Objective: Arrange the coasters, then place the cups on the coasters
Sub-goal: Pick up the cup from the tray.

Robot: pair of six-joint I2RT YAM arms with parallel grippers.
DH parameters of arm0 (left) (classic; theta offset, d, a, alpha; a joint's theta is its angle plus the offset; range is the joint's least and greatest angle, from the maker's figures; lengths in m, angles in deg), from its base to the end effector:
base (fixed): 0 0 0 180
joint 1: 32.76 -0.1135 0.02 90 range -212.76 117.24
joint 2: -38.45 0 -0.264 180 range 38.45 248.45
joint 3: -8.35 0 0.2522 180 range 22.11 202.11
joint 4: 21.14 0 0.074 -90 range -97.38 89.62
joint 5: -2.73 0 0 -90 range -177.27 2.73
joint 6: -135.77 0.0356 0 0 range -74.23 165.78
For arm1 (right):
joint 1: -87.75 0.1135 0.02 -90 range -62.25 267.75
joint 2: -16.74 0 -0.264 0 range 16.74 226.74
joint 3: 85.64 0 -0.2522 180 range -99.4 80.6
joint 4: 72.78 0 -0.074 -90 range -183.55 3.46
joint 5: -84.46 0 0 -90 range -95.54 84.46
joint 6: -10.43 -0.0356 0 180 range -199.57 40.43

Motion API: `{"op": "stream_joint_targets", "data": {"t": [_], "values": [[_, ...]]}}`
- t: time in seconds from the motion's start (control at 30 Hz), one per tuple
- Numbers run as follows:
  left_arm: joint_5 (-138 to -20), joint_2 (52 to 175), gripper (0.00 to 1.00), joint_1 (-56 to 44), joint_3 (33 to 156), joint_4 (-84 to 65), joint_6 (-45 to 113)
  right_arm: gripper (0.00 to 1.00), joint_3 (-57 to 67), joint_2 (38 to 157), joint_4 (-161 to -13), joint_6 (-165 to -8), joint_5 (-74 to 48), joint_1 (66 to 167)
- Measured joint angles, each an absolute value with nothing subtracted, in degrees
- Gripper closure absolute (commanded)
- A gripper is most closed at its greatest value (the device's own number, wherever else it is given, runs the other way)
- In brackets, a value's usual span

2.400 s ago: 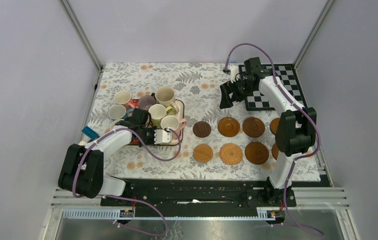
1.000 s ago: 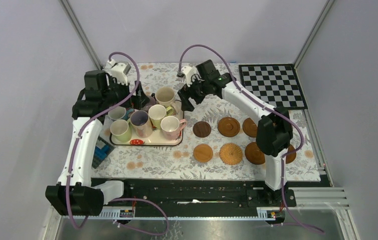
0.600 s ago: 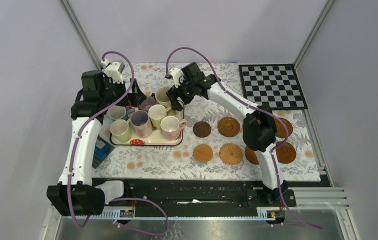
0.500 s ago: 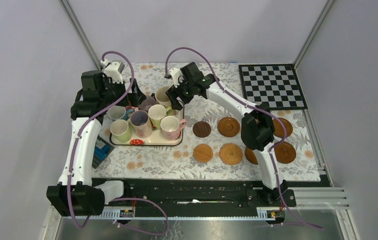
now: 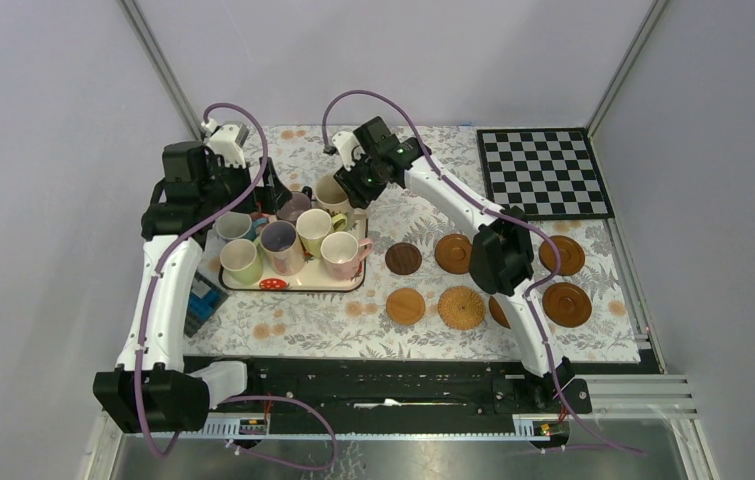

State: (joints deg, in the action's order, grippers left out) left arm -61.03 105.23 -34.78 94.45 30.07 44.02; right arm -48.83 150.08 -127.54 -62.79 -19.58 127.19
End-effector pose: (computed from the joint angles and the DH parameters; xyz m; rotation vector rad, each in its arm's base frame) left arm 0.2443 -0.0071 0.3836 0.2011 2.0908 -0.4828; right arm 0.4012 0.3412 0.2720 -1.2252 2.0362 0.4801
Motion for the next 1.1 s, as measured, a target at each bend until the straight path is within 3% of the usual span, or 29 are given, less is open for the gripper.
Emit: {"op": "stream_joint_targets", "data": {"t": [0.37,0.97,1.1], "values": [[-61.2,105.2,0.01,-35.4,93.7,29.9,44.0,0.51,-49.4,151.7,-130.3,-58.1,-19.8,127.2],[-62.7,105.3,0.01,-36.3,93.7,28.9,42.7,0.55,-40.7,151.7,-120.5,-56.6,-22.4,127.2],[-62.7,105.3,0.01,-36.3,93.7,28.9,42.5,0.63,-37.7,151.7,-118.8,-56.1,-22.9,127.2]]}}
